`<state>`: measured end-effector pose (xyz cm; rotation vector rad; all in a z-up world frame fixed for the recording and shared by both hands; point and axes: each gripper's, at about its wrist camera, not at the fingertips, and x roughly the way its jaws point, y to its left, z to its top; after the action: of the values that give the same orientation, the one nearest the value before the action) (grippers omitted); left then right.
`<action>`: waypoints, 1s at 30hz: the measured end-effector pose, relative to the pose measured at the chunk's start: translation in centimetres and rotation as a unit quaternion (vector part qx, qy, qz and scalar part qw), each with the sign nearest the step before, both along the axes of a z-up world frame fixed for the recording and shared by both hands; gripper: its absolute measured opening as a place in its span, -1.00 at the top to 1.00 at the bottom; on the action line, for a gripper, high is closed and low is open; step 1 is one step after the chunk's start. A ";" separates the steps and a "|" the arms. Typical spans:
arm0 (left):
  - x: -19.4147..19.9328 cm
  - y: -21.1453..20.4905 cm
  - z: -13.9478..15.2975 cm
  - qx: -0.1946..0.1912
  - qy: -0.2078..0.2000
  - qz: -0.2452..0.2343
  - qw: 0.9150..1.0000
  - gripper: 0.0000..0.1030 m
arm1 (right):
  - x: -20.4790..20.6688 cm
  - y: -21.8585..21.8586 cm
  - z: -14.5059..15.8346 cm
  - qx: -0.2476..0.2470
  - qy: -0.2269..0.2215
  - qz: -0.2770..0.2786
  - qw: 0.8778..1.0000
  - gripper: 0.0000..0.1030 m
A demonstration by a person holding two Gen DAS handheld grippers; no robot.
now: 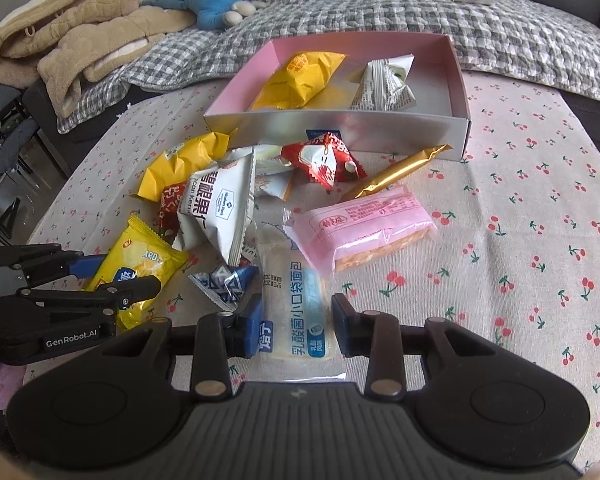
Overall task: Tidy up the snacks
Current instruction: 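Grasp a yellow biscuit packet with the left gripper while the right grasps a white bread bag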
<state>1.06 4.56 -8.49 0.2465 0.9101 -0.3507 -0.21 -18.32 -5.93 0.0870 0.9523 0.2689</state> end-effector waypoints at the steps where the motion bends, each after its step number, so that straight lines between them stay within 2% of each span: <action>1: -0.1 0.0 -0.1 0.002 -0.004 0.000 1.000 0.04 | 0.0 0.1 -0.2 -0.005 0.005 -0.002 1.000 0.35; 5: -0.1 -0.1 0.0 0.009 -0.002 -0.004 1.000 0.04 | 0.0 0.6 -0.6 -0.028 0.002 0.004 1.000 0.28; 6: -0.1 -0.1 0.0 0.010 -0.001 -0.004 1.000 0.04 | -0.1 0.8 -0.6 -0.035 0.001 0.009 0.999 0.22; 8: -0.1 -0.2 0.0 0.010 0.002 -0.003 1.000 0.17 | -0.2 1.4 -0.7 -0.052 -0.005 0.026 0.998 0.14; 10: -0.1 -0.3 0.0 0.010 0.004 0.001 1.000 0.21 | -0.4 2.1 -0.8 -0.078 -0.013 0.042 0.996 0.12; 11: -0.2 -0.4 0.1 0.010 0.003 0.002 1.000 0.23 | -0.5 2.4 -0.8 -0.089 -0.018 0.048 0.995 0.18; 12: -0.2 -0.4 0.1 0.009 0.003 0.004 1.000 0.25 | -0.5 2.7 -0.9 -0.101 -0.024 0.052 0.993 0.34; 13: -0.2 -0.4 0.2 0.008 0.003 0.006 1.000 0.27 | -0.6 2.7 -0.8 -0.106 -0.027 0.053 0.993 0.36; 19: -0.1 0.3 1.2 -0.029 0.027 0.014 0.999 0.37 | -0.2 1.5 0.1 -0.046 -0.006 0.037 0.998 0.42; 22: -0.4 0.4 2.0 -0.038 0.022 0.009 0.999 0.48 | -0.3 1.2 1.0 -0.009 -0.001 0.035 0.999 0.43; 24: -0.6 0.3 2.4 -0.042 0.019 0.003 0.999 0.48 | -0.5 1.1 1.6 0.009 -0.002 0.038 0.999 0.43; 30: -1.2 0.0 3.1 -0.053 0.016 -0.005 0.998 0.49 | -1.4 1.1 3.3 0.020 -0.023 0.044 0.999 0.44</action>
<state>-0.10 4.58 -5.38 0.1489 0.9199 -0.4117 -1.59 -17.25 -2.62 0.0756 0.9065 0.3710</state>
